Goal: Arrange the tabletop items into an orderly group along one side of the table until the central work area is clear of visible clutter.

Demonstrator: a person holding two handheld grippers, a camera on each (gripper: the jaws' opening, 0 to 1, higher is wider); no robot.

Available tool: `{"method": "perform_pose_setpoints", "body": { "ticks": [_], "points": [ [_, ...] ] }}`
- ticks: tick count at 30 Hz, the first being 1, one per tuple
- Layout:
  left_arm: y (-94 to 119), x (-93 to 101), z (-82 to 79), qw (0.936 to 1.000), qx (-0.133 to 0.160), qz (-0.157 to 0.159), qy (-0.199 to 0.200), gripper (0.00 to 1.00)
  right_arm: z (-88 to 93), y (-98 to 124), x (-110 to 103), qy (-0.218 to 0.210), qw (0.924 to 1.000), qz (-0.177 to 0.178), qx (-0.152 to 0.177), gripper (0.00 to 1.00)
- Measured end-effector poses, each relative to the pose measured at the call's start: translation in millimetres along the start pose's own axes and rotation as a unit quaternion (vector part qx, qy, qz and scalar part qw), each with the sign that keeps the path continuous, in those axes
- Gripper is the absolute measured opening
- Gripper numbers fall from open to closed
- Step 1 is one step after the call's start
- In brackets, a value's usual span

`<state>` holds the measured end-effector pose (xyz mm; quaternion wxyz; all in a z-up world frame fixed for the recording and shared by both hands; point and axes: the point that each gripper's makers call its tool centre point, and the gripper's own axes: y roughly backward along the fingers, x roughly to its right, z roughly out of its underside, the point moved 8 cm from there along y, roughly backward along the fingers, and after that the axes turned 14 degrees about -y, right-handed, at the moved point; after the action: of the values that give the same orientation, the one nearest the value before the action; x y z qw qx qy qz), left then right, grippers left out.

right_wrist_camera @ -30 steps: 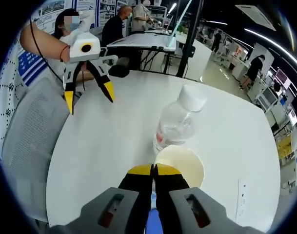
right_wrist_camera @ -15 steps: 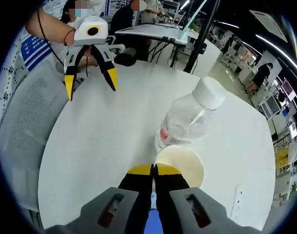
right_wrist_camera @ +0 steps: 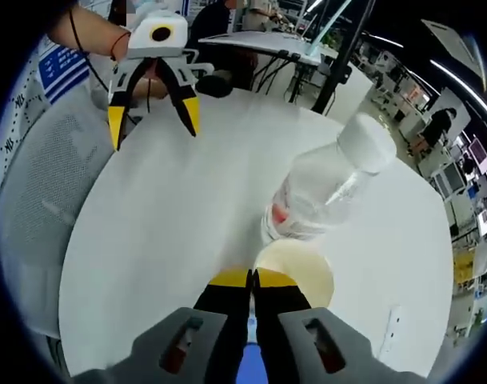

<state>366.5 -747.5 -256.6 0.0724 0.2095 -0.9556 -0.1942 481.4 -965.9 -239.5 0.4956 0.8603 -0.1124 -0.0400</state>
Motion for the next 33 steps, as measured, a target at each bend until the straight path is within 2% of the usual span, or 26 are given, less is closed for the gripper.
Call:
{"method": "perform_pose_setpoints", "body": {
  "ticks": [12, 33],
  "points": [
    [-1.5, -2.0, 1.2, 1.0000, 0.001, 0.001, 0.001, 0.51, 0.1, -4.0, -7.2, -0.003, 0.9999, -0.009, -0.011, 0.00],
    [-1.9, -1.1, 0.8, 1.0000, 0.003, 0.000, 0.003, 0.51, 1.2, -6.6, -6.3, -0.014, 0.9997, -0.013, -0.011, 0.02]
  ]
}}
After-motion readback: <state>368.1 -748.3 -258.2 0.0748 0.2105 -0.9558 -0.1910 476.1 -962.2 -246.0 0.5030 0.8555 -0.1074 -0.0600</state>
